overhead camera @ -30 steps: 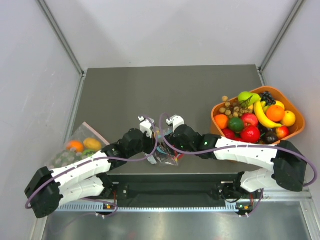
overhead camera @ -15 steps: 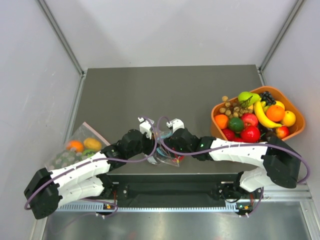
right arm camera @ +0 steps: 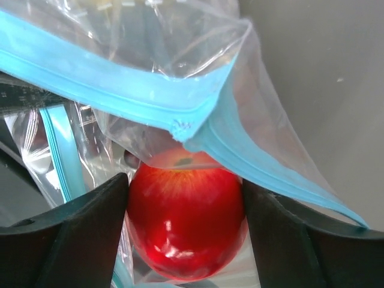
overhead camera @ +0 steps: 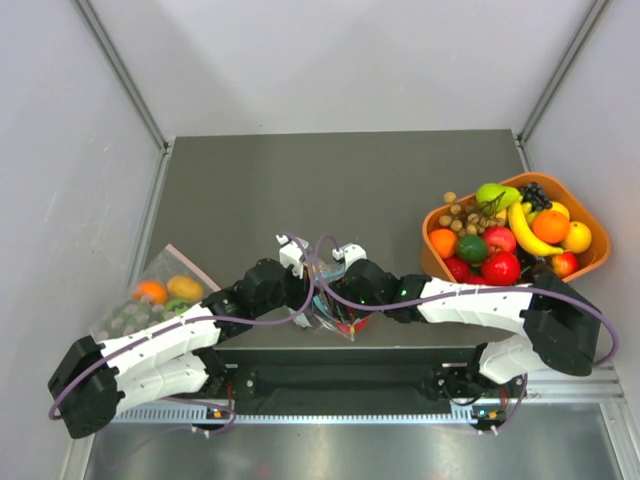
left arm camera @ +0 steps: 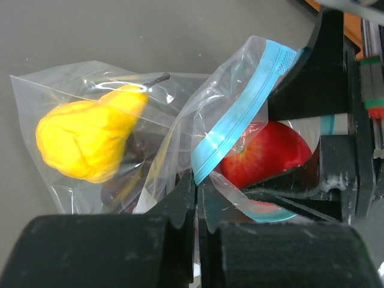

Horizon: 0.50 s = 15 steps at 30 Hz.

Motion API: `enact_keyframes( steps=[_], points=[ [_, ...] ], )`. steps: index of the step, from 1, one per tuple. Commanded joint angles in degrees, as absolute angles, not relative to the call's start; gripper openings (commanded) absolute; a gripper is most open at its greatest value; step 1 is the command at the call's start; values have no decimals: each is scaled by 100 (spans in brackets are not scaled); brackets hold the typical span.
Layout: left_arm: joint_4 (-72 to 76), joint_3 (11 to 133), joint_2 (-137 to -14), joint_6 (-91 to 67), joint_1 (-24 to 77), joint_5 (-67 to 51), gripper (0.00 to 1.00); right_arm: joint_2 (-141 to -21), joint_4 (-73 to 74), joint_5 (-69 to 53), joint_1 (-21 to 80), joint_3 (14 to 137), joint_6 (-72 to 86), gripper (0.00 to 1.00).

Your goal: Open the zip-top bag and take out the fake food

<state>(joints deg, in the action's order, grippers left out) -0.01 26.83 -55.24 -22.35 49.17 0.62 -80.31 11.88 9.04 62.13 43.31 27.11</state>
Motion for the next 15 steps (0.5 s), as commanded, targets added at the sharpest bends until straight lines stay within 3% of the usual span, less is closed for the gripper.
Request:
enact_keyframes(
  steps=[1, 2, 5, 15],
  points=[
    [290, 2654, -5441, -2197, 4896, 105, 0, -7981, 1617, 519, 6293, 4078, 2786, 63],
    [290, 2654, -5440, -2197, 4896, 105, 0, -7963, 1635, 553, 6293, 4069, 2786, 49],
    [255, 2663, -5414, -2197, 4896, 114, 0, -7674, 1731, 676, 6293, 4174, 2760, 37],
    [351, 2707, -5555, -2197, 4896, 27, 0, -6206, 1434, 1898, 6293, 4228, 2786, 34]
  ],
)
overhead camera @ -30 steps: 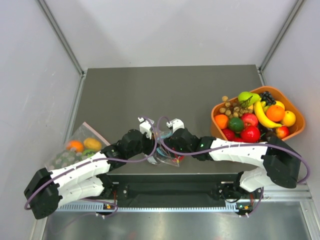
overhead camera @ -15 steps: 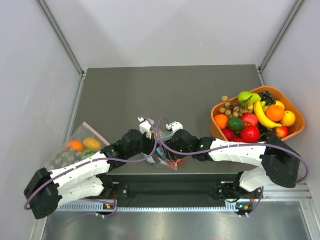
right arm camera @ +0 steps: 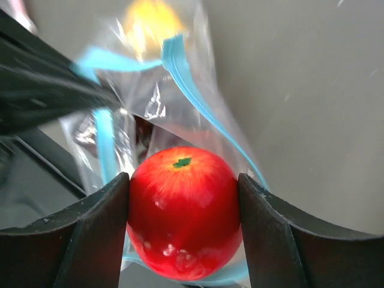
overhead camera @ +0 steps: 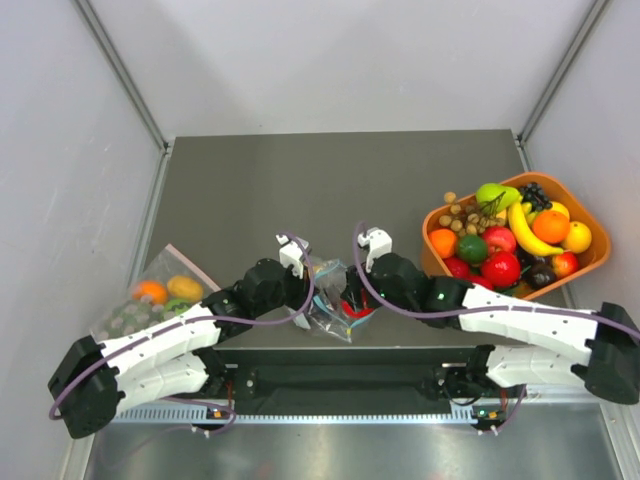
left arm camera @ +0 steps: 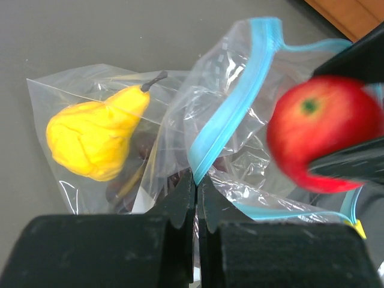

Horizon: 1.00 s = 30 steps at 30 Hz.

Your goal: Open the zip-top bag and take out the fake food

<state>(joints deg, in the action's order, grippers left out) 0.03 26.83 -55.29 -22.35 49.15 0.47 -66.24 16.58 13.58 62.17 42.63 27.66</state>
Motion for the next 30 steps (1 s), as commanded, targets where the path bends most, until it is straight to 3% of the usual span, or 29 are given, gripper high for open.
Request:
enact_keyframes(
  steps=[1, 16, 26, 30],
  points=[
    [360, 2733, -5581, -2197, 4896, 26, 0, -6127, 1293, 1933, 6293, 4175, 2786, 34],
    [431, 2786, -5766, -2285, 4896, -53, 0, -5942, 44, 1653, 6284, 4429, 2751, 34],
    [273, 2777, -5669, -2487, 4887, 606, 0, -5029, 763, 2072, 6162, 4597, 2559, 34],
    [264, 2777, -5572, -2426, 4887, 633, 0, -4255, 1467, 2250, 5401, 4737, 2286, 34]
  ],
)
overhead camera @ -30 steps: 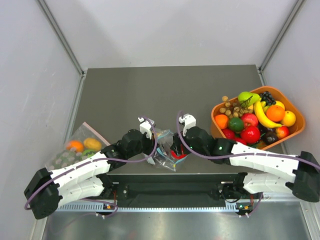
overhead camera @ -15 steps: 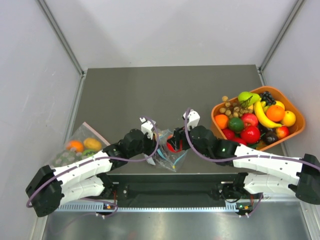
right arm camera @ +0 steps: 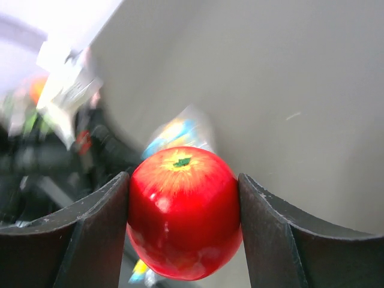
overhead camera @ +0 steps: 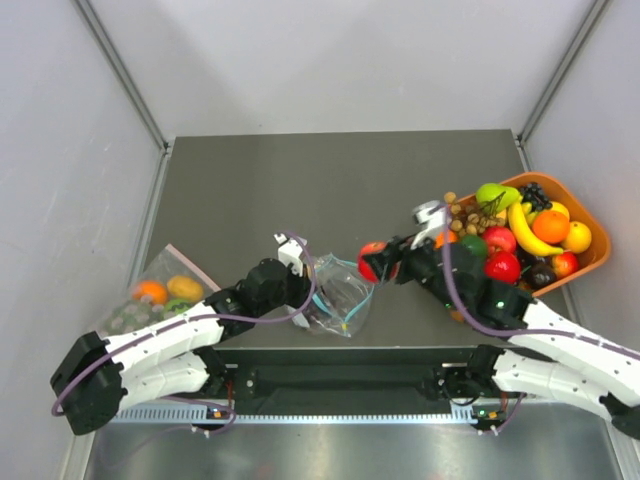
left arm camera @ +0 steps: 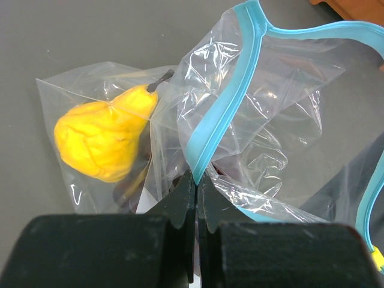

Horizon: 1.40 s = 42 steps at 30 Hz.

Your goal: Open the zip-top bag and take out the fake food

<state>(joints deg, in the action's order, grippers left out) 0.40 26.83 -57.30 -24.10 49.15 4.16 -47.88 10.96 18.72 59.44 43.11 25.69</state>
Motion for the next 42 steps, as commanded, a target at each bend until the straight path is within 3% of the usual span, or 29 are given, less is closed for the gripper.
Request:
enact_keyframes(
  steps=[1, 6, 13, 18, 30, 31, 34, 35, 42],
  points=[
    [264, 2786, -5564, -2417, 4887, 633, 0, -4123, 1555, 2180, 5144, 4755, 2224, 34],
    [264, 2769, -5572, -2417, 4887, 606, 0, -3630, 2275, 1898, 3371, 5176, 1452, 33],
    [255, 2725, -5493, -2399, 4878, 589, 0, -3805, 2689, 1811, 1347, 5757, 633, 33],
    [141, 2672, -5344, -2382, 4878, 633, 0, -4112, 2725, 871, -478, 5731, 492, 33],
    [-141, 2628, -5062, -2338, 4869, 686, 0, -4904, 2232, 193, -1327, 5379, 747, 36],
    [-141, 2619, -5071, -2338, 4869, 686, 0, -4939, 2241, 211, -1336, 5379, 756, 38],
    [-123, 2645, -5097, -2347, 4869, 650, 0, -4966, 2259, 184, -1362, 5388, 765, 55],
    [-132, 2646, -5106, -2347, 4869, 642, 0, -4975, 2267, 193, -1362, 5396, 756, 67],
    [-132, 2654, -5106, -2338, 4869, 633, 0, -4957, 2373, 237, -1362, 5449, 765, 89]
  ],
)
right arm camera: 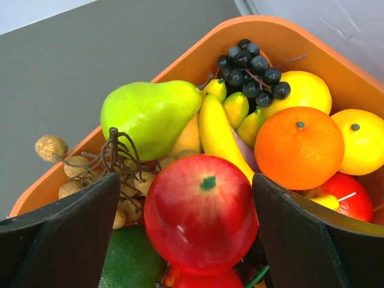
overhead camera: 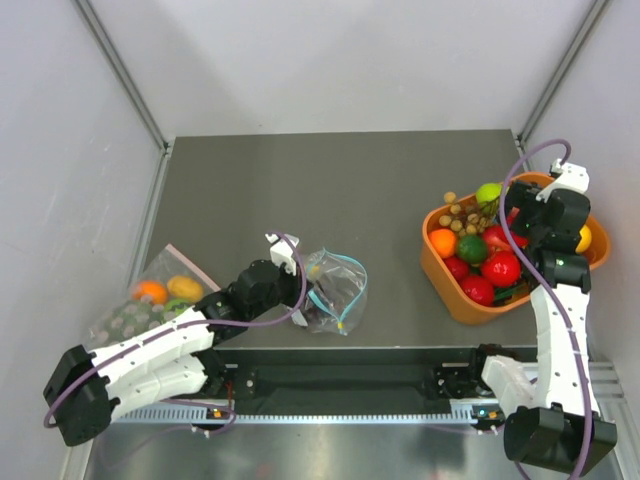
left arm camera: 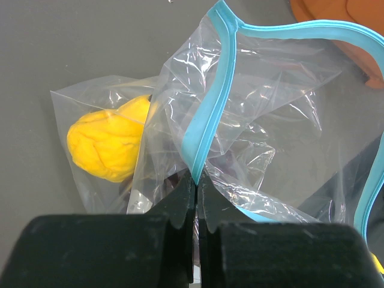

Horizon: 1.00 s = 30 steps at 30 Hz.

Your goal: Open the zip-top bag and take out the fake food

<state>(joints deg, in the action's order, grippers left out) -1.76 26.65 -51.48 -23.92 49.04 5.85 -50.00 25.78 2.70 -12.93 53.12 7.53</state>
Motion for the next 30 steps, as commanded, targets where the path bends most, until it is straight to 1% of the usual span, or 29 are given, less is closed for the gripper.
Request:
enact_keyframes(
  steps=[1, 7, 10, 12, 13, 16, 18, 19, 20, 22, 23, 24, 25, 26, 28, 29, 30],
  points=[
    [-123, 2646, -5098, -2338, 4869, 624, 0, -4948, 2390, 237, -1362, 5467, 765, 89],
    [-202, 2672, -4966, -2329, 4869, 615, 0, -4597, 2470, 369, -1371, 5563, 765, 90],
    [-246, 2698, -4870, -2329, 4869, 633, 0, -4412, 2575, 177, -1362, 5730, 773, 90],
    [-307, 2707, -4817, -2329, 4869, 633, 0, -4298, 2628, -288, -1354, 5853, 835, 89],
    [-334, 2716, -4790, -2329, 4869, 633, 0, -4280, 2619, -708, -1354, 5888, 948, 88],
    [-387, 2716, -4737, -2338, 4869, 650, 0, -4158, 2514, -1185, -1135, 5889, 1168, 86],
    [-404, 2733, -4711, -2347, 4869, 659, 0, -4148, 2514, -1126, -626, 6011, 1204, 86],
    [-404, 2751, -4737, -2347, 4869, 642, 0, -4183, 2540, -864, -372, 6047, 1204, 85],
    [-413, 2760, -4729, -2347, 4869, 642, 0, -4236, 2584, -687, 266, 6099, 1204, 85],
    [-422, 2777, -4755, -2355, 4869, 650, 0, -4376, 2628, -371, 911, 6178, 1204, 85],
    [-431, 2786, -4755, -2364, 4869, 633, 0, -4525, 2576, -73, 1541, 6222, 1222, 85],
    [-431, 2795, -4772, -2364, 4869, 642, 0, -4605, 2532, -18, 1860, 6214, 1248, 84],
    [-431, 2795, -4764, -2373, 4869, 642, 0, -4806, 2496, 330, 2168, 6223, 1257, 83],
    [-431, 2795, -4772, -2390, 4869, 650, 0, -4929, 2418, 447, 2780, 6223, 1274, 82],
    [-457, 2795, -4773, -2399, 4869, 685, 0, -5358, 2347, 675, 3407, 6257, 1309, 80],
    [-457, 2786, -4772, -2408, 4869, 694, 0, -5518, 2260, 677, 3984, 6275, 1336, 79],
    [-466, 2786, -4790, -2417, 4869, 712, 0, -5685, 2198, 625, 4251, 6293, 1397, 78]
  ],
)
